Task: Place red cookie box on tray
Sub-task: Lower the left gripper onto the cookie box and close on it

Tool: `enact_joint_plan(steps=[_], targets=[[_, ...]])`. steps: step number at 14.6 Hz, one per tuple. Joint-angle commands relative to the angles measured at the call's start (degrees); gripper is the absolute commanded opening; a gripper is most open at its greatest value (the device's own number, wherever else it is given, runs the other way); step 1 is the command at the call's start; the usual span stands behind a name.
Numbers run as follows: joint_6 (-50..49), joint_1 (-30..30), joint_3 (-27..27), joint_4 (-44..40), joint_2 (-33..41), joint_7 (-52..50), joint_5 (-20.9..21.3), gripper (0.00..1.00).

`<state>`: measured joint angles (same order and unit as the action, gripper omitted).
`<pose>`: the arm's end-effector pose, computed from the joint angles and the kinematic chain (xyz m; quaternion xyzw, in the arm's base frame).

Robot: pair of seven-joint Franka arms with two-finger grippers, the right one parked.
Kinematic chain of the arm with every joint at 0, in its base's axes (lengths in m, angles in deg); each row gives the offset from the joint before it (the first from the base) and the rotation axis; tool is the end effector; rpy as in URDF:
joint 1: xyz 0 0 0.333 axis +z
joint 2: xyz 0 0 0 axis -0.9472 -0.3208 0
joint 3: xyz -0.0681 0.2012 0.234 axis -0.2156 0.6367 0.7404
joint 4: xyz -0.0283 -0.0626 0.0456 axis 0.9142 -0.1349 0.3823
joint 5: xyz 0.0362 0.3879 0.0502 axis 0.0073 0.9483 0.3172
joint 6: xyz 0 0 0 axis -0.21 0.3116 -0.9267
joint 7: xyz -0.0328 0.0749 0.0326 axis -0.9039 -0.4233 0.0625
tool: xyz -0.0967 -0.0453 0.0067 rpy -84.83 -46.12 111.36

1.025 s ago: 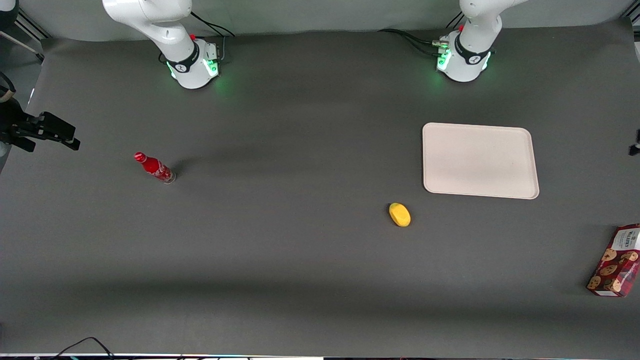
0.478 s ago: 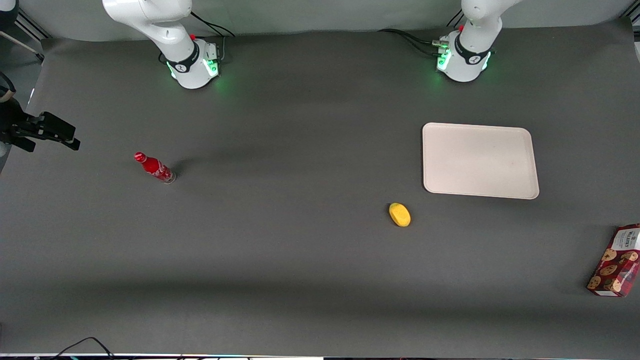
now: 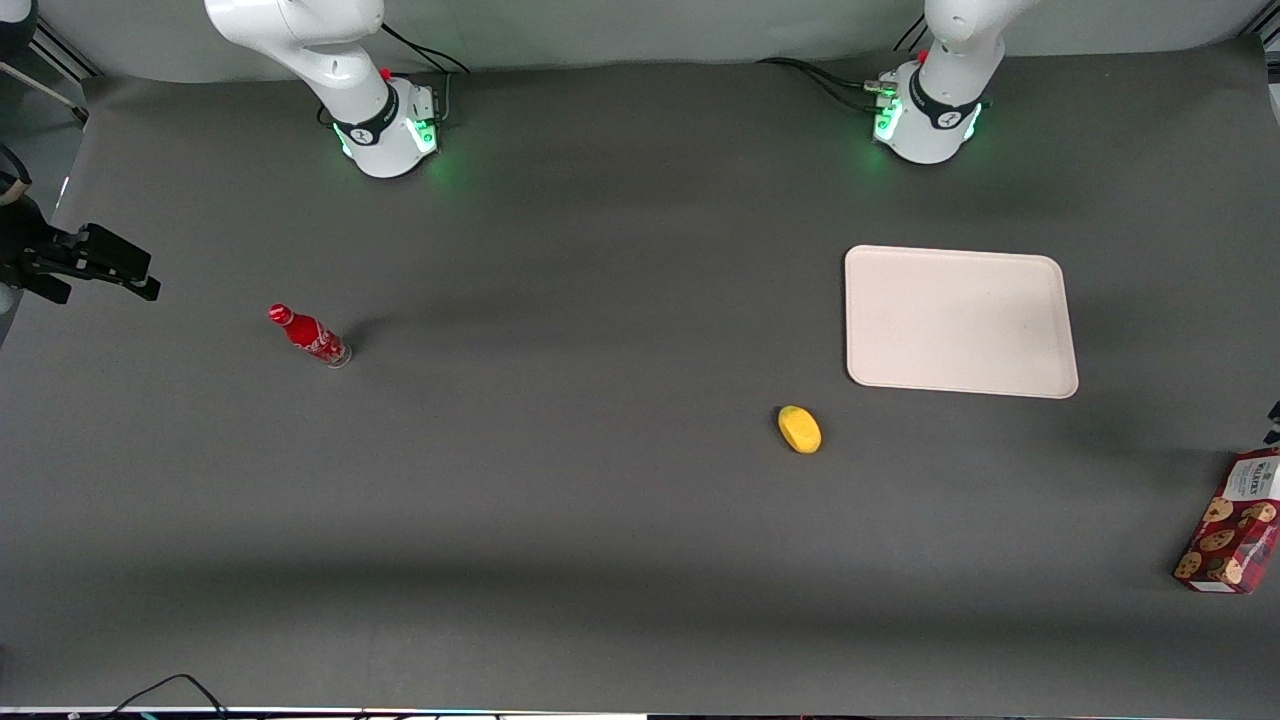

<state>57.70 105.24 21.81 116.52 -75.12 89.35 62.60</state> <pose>0.6624 0.2941 0.3730 -0.9187 0.3861 -0.0562 0.0610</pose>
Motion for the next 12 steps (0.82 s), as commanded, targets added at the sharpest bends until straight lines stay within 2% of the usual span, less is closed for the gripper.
enact_joint_plan(steps=[1, 7, 12], targets=[[4.67, 0.5, -0.51, -2.66, -3.67, 0.83, 2.17, 1.0], [16.01, 0.41, -0.51, -5.65, -11.84, 1.7, 2.26, 1.0], [16.11, -0.2, 1.25, -6.0, -14.84, 2.59, 3.31, 1.0]])
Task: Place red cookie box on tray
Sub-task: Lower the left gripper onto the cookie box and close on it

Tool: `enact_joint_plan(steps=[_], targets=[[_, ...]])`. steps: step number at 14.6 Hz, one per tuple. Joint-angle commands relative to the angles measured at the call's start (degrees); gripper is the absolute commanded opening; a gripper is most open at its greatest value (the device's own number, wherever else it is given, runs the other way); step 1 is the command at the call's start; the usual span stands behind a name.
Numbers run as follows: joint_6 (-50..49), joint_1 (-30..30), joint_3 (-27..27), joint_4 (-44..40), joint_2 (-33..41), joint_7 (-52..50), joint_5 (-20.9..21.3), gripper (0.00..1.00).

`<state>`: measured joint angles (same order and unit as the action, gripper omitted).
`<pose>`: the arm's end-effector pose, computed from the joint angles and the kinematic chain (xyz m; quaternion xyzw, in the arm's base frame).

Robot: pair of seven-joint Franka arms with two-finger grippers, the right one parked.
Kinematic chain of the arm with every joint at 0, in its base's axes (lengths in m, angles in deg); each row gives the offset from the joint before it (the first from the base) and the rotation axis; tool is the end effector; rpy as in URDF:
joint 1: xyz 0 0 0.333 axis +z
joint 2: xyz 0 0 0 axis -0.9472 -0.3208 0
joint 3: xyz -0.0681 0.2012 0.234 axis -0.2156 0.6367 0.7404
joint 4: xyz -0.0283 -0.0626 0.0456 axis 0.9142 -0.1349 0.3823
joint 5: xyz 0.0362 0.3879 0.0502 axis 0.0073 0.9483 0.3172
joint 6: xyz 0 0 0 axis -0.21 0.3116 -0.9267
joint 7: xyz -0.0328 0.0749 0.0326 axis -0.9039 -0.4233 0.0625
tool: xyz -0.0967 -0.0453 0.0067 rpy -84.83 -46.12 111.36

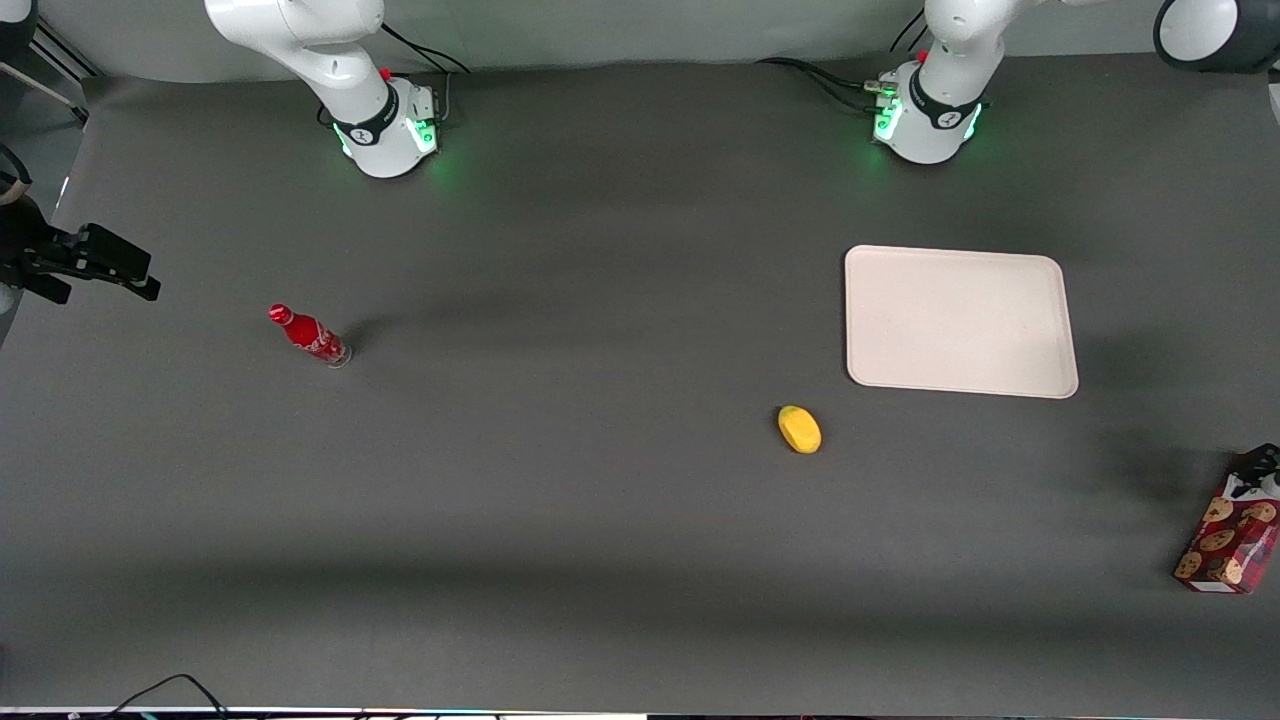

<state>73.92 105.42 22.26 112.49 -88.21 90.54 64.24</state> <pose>0.6909 0.3175 0.2695 -0.9091 0.3897 -0.1102 0.0976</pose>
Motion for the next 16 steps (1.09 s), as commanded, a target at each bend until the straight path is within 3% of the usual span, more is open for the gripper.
enact_joint_plan(steps=[1, 4, 16], targets=[[-0.8, -0.46, 0.8, -1.98, -2.1, 1.57, 2.9, 1.0], [-1.51, -0.38, 0.89, -1.89, -2.27, 1.57, 4.93, 1.0], [-0.19, -0.64, 1.85, -1.98, -7.28, 2.45, 4.85, 1.0]])
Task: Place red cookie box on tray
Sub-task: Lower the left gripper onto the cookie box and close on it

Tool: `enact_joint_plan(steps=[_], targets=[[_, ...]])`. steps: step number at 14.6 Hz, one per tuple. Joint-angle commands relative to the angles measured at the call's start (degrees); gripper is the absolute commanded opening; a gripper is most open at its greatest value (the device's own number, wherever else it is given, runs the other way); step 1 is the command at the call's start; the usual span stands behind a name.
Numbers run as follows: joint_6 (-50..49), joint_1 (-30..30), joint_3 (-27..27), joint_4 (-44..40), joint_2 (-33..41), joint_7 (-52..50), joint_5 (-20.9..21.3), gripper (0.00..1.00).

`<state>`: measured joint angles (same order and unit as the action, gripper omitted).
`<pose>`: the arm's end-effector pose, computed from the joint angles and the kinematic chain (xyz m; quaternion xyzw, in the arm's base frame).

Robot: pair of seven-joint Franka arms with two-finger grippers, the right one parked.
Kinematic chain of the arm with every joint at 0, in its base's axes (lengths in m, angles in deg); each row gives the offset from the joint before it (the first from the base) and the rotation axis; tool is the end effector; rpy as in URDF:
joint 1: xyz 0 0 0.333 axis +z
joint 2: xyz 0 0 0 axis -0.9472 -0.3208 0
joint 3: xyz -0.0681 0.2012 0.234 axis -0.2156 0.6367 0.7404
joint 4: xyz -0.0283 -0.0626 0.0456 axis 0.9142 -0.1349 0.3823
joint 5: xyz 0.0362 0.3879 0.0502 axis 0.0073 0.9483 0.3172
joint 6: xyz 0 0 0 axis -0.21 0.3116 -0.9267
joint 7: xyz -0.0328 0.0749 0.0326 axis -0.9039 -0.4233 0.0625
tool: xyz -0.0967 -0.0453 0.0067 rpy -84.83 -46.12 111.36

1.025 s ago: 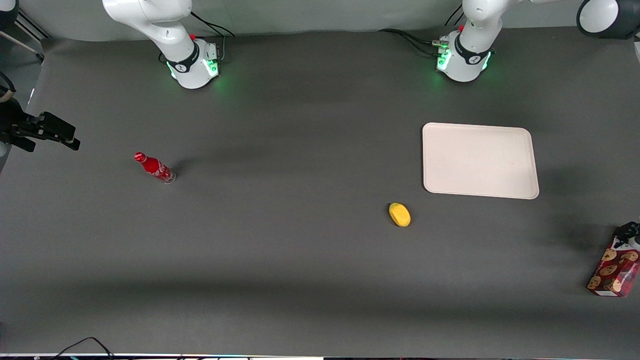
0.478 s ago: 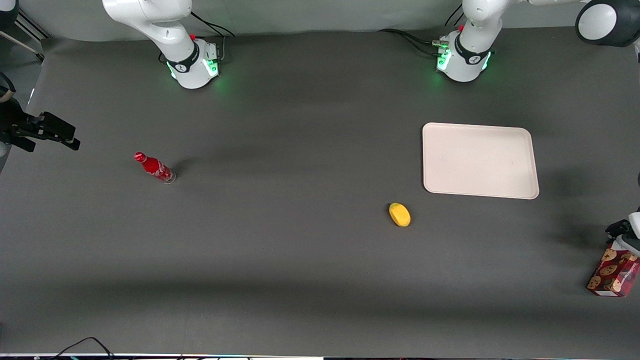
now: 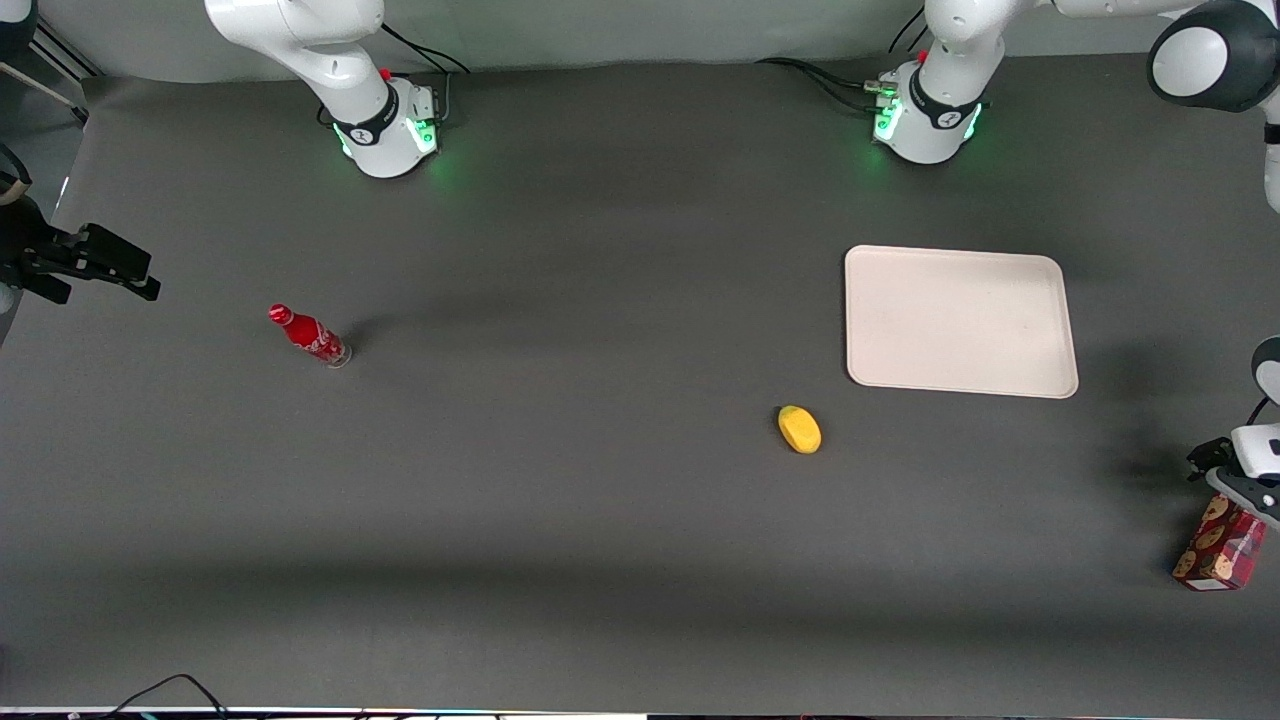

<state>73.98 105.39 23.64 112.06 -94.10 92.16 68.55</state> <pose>0.6779 0.3249 0.1941 -0.9012 0.4212 -0.0578 0.0837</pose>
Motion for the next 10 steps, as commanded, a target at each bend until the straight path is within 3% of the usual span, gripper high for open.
enact_joint_plan(steps=[1, 3, 4, 6, 7, 9, 10], targets=[[-0.26, -0.7, 0.47, -1.63, -1.49, 0.84, 0.44, 1.0], [-0.26, -0.79, 0.47, -1.63, -1.49, 0.83, 0.53, 1.0], [-0.43, -1.05, 0.47, -1.72, -1.49, 0.75, 0.44, 0.88], [-0.35, -0.79, 0.47, -1.72, -1.4, 0.75, -0.25, 0.56], [-0.61, -0.88, 0.47, -1.72, -1.32, 0.31, -0.44, 0.35], [-0.61, -0.88, 0.38, -1.72, -1.14, 0.22, -0.52, 0.06], [-0.7, -0.88, 0.29, -1.81, -1.05, -0.22, -0.52, 0.0]])
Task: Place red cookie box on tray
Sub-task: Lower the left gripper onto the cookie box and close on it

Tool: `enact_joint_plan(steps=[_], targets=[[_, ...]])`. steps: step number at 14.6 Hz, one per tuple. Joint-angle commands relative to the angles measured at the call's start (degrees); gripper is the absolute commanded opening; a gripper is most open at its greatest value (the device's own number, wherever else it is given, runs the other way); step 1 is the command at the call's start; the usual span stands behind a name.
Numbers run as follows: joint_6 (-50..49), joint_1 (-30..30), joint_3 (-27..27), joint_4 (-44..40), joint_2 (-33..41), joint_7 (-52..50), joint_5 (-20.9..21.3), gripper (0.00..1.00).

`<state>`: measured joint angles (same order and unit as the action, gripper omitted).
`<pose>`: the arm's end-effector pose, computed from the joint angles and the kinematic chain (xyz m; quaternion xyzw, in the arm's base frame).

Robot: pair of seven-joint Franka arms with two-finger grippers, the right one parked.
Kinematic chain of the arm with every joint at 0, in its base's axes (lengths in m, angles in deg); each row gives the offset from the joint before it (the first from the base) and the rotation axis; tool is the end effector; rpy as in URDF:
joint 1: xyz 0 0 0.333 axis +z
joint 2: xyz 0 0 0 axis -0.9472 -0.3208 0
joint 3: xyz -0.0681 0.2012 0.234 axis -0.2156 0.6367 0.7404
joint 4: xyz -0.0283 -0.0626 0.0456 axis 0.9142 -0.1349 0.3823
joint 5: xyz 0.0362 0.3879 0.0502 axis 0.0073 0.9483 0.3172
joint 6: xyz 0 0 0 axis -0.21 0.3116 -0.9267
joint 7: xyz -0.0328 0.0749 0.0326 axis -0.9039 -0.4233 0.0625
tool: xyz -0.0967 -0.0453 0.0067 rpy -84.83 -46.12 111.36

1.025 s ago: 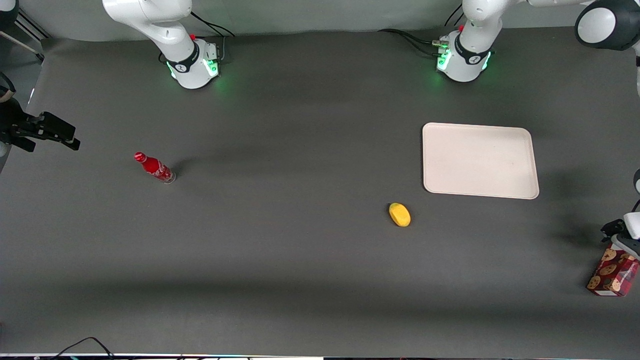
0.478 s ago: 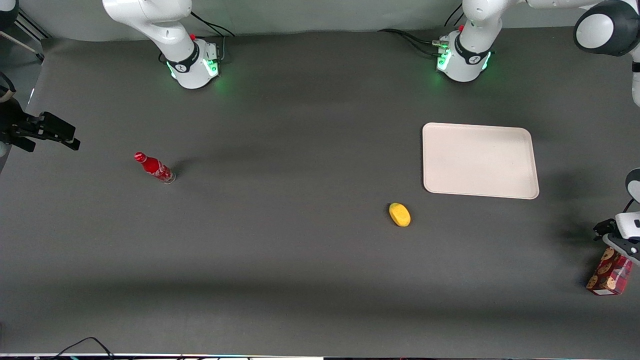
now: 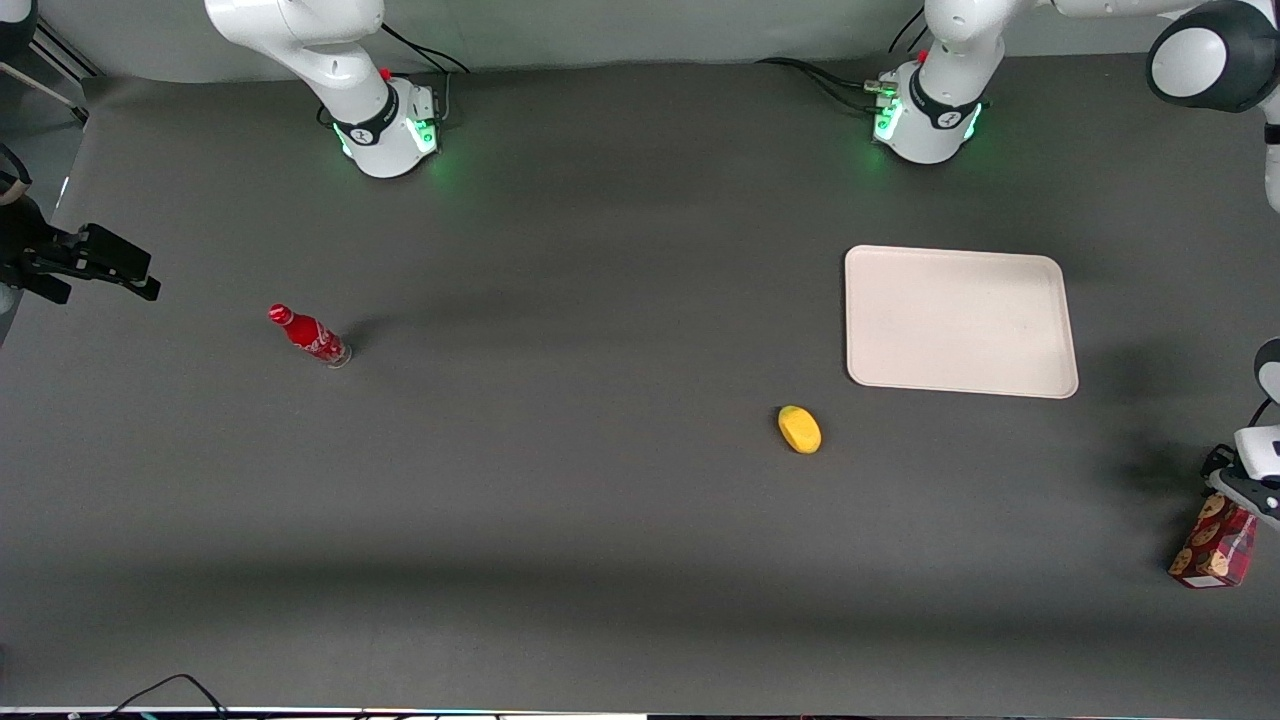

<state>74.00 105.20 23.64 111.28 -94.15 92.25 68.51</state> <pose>0.6818 0.3251 0.1997 -0.9002 0.4219 -0.0620 0.0886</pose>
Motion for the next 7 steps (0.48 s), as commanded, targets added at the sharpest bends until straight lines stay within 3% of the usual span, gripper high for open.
enact_joint_plan(steps=[1, 4, 7], targets=[[-0.98, -0.68, 0.29, -1.04, -0.82, -1.61, -0.91, 0.0], [-3.25, -0.77, 0.12, -1.12, 0.76, -5.22, -2.67, 0.0], [-16.14, -2.08, -0.06, -5.68, 3.74, -8.28, -2.59, 0.0]])
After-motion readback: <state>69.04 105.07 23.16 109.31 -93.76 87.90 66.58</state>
